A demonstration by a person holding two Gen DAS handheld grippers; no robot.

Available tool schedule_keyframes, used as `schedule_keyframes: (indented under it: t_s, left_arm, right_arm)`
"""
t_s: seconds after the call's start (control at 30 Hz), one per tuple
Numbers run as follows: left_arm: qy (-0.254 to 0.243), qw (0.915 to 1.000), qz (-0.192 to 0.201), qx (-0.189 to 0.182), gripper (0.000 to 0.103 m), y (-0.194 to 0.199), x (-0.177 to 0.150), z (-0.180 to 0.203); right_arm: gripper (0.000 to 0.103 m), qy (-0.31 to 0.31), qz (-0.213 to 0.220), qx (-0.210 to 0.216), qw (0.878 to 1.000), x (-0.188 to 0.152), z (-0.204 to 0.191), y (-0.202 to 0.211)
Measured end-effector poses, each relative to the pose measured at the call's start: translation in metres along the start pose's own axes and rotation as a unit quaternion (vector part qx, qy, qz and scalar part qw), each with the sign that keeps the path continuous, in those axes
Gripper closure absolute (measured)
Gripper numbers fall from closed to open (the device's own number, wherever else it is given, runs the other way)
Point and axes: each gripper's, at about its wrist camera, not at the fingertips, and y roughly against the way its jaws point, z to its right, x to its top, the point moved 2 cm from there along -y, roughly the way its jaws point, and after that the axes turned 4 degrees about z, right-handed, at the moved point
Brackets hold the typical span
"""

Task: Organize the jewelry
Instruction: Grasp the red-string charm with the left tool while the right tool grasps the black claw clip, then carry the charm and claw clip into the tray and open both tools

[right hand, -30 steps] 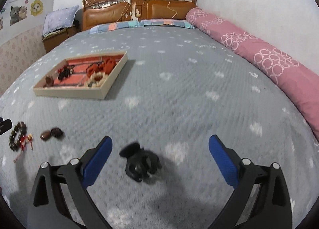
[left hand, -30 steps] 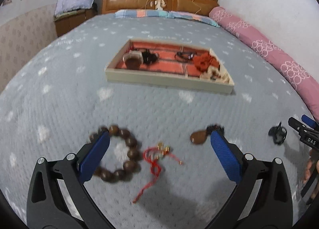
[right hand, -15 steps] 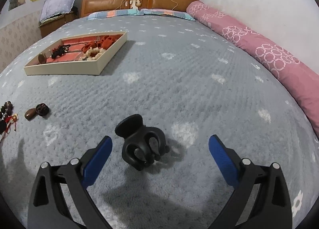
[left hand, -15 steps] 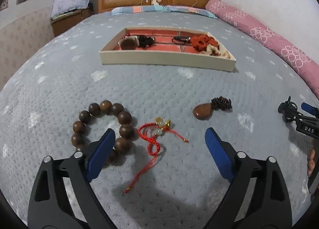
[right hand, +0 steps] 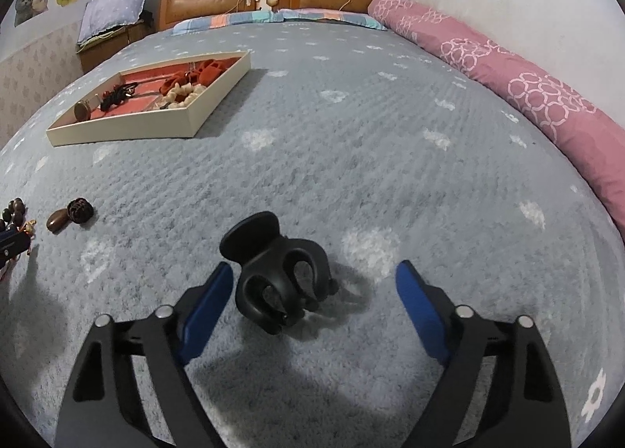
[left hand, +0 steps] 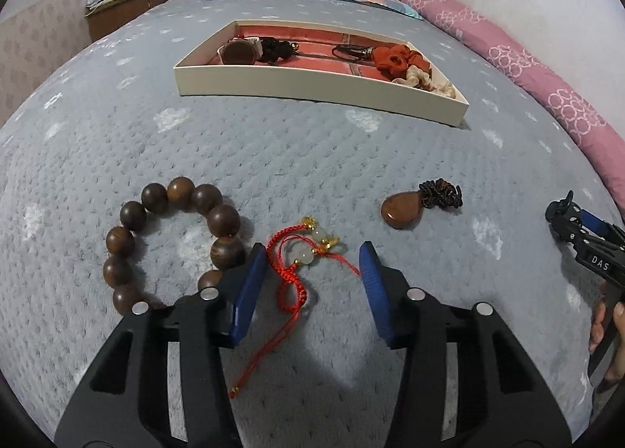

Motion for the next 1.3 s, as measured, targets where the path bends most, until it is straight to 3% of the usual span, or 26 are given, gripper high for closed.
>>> schedule_keyframes:
  t_s: [0.2, 0.33, 0.5, 0.57, 0.73, 0.97, 1.3]
  left_arm:
    - [0.003, 1.0, -0.005, 0.005, 0.065, -0.006, 0.003, -0.001]
    - [0.012, 0.9999, -0.005, 0.005, 0.078, -0.006, 0.003, -0.005]
    - [0.011, 0.9999, -0.006, 0.006, 0.086, -0.007, 0.004, -0.005]
    - [0.016, 0.9999, -0.006, 0.002, 0.097, -0.007, 0.004, -0.007]
    - [0.022, 0.9997, 0.001, -0.01, 0.097, -0.003, 0.005, -0.009]
    - [0.02, 0.9992, 0.028, -0.018, 0.097, 0.009, 0.023, -0.009]
    - [0.001, 0.9976, 0.07, 0.002, 0.097, -0.017, 0.122, -0.018]
  right_arm:
    - [0.041, 0.006, -0.006, 0.008, 1.0, -0.001, -0.003, -0.003]
    - [0.055, 0.018, -0.008, 0.013, 1.0, -0.001, -0.009, -0.003]
    - [0.055, 0.021, -0.008, 0.014, 1.0, -0.001, -0.009, -0.002]
    - [0.055, 0.021, -0.008, 0.013, 1.0, -0.001, -0.009, -0.002]
    - [0.056, 0.028, 0.007, 0.005, 1.0, 0.002, -0.012, 0.007]
    - [0.056, 0.017, 0.028, 0.034, 0.999, 0.019, -0.045, 0.019]
    - [0.056, 0.004, 0.06, 0.072, 0.996, 0.101, -0.121, -0.01]
